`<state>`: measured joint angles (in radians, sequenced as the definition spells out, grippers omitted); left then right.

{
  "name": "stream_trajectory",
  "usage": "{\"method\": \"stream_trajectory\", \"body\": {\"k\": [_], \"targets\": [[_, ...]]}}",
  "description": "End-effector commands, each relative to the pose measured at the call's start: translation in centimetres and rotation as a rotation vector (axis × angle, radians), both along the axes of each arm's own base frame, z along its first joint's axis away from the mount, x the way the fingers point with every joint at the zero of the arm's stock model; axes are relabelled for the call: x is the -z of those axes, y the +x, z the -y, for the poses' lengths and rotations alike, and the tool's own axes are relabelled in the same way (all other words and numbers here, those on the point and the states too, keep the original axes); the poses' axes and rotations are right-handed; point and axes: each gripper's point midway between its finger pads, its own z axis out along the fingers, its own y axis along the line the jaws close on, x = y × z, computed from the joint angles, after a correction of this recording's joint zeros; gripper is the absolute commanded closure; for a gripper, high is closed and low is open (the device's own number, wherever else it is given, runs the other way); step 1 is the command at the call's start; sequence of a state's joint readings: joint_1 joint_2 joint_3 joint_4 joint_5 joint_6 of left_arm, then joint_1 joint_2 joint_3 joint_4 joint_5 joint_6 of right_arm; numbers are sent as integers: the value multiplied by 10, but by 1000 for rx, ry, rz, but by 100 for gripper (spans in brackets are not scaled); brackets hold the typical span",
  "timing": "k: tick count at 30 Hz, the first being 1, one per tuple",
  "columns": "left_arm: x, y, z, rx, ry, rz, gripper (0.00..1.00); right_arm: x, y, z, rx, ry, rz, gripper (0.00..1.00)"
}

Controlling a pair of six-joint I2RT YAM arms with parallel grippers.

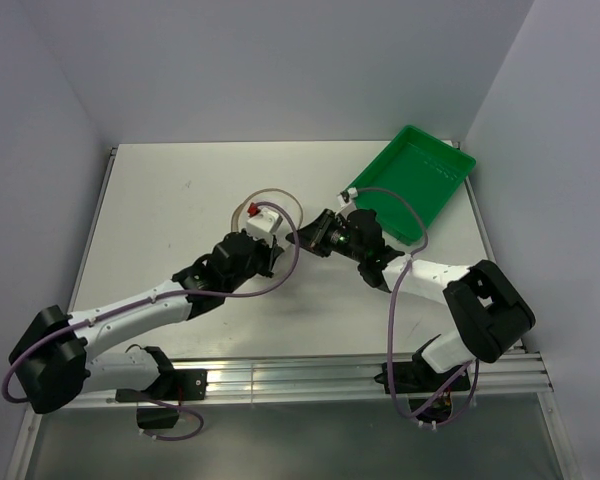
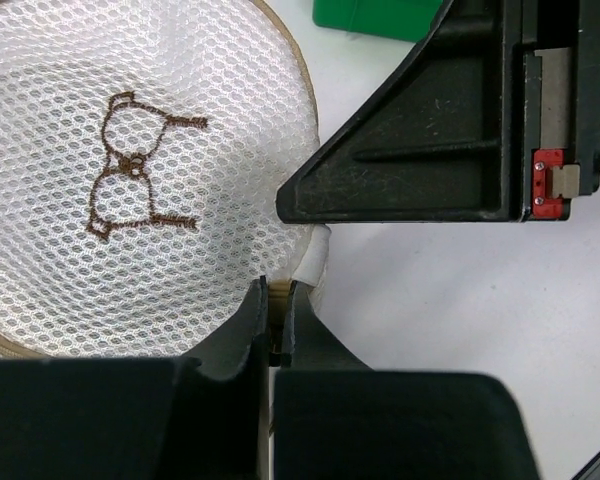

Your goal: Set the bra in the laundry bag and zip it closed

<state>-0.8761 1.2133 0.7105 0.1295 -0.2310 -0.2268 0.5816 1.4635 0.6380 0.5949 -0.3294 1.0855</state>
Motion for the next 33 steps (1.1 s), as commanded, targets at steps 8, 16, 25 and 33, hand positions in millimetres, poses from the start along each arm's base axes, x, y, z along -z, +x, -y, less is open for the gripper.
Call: {"method": "stream_trajectory", "body": {"k": [8, 16, 25, 33], "targets": [[-9, -7, -34, -157, -131, 21, 100, -26, 28, 24, 58, 43, 83, 100], [1, -9, -75, -338, -163, 24, 100, -29, 40, 44, 86, 32, 96, 100], [2, -10, -93, -414, -207, 12, 100, -23, 50, 44, 37, -60, 94, 100], [-41, -21, -40, -224, -540, -25, 100, -27, 39, 36, 0, -221, 136, 19]]}}
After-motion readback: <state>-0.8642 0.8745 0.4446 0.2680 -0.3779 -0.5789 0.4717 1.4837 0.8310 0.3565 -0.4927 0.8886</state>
